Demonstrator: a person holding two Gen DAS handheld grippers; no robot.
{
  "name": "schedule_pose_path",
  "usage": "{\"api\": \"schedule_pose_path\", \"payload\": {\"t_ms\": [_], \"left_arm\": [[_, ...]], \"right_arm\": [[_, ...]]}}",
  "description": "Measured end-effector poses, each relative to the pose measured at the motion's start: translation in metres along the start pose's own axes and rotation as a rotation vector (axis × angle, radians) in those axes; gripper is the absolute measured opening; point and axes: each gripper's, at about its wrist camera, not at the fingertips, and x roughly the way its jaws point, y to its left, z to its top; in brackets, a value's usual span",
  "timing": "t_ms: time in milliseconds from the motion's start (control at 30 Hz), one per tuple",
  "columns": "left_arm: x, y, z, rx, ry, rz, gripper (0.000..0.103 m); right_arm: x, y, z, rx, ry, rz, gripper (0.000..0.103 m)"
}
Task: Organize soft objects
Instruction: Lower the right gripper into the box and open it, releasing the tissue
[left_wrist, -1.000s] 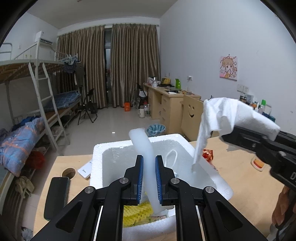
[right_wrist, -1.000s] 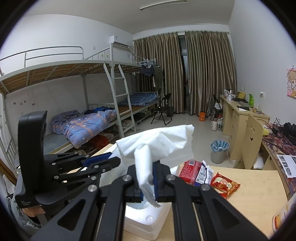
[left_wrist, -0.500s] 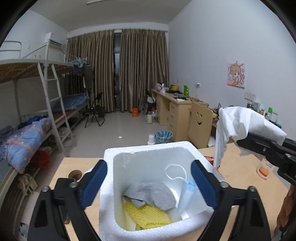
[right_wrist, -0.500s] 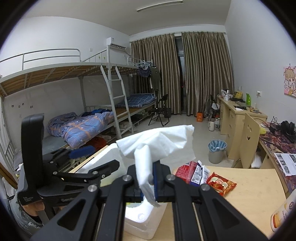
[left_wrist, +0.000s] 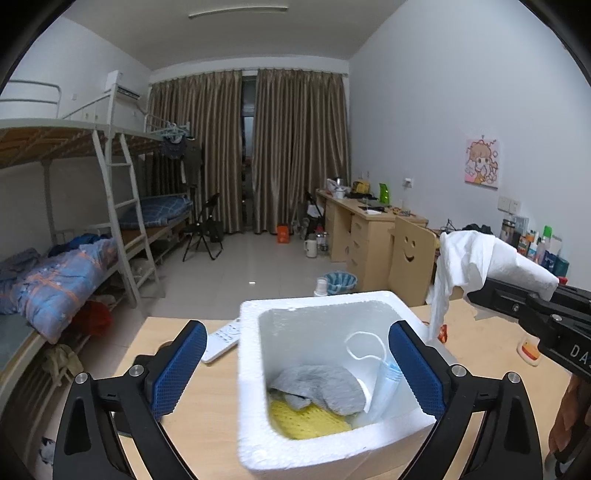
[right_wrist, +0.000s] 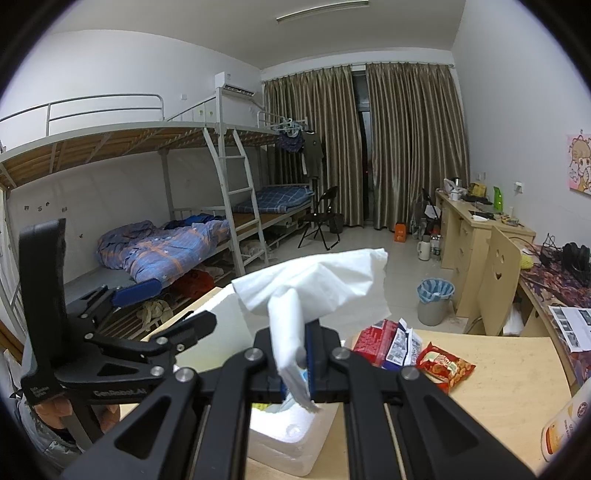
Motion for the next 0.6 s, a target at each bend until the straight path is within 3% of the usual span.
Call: {"api": "schedule_pose_path", "payload": {"t_ms": [600], "left_arm": [[-0.034,0.050,-0.005,-0.057,-0.045,0.071,0.102]], "right_arm": [[0.024,0.029,0.005,-0.034,0.023,0.051,0.010]]}}
